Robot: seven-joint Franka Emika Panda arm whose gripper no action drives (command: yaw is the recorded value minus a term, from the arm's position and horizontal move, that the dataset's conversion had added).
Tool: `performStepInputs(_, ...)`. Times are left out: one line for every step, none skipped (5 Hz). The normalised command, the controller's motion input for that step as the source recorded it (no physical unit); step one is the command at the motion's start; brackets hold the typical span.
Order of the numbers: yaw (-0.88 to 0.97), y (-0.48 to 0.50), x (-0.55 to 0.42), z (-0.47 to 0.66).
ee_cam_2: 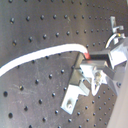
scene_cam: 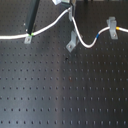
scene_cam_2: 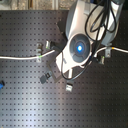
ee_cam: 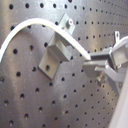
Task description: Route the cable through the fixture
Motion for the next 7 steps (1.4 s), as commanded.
performStepInputs(0.0, -0.048, -0.06, 0.44)
performStepInputs(0.0, 0.039, -0.026, 0.0)
performStepInputs(0.0, 0.076, -0.19, 0.18)
performStepInputs(0.0, 0.055, -0.236, 0.28)
performStepInputs(0.0, 0.066, -0.209, 0.27)
performStepInputs(0.0, 0.002, 0.002, 0.06)
performStepInputs(-0.03, -0.069, -0.114, 0.3)
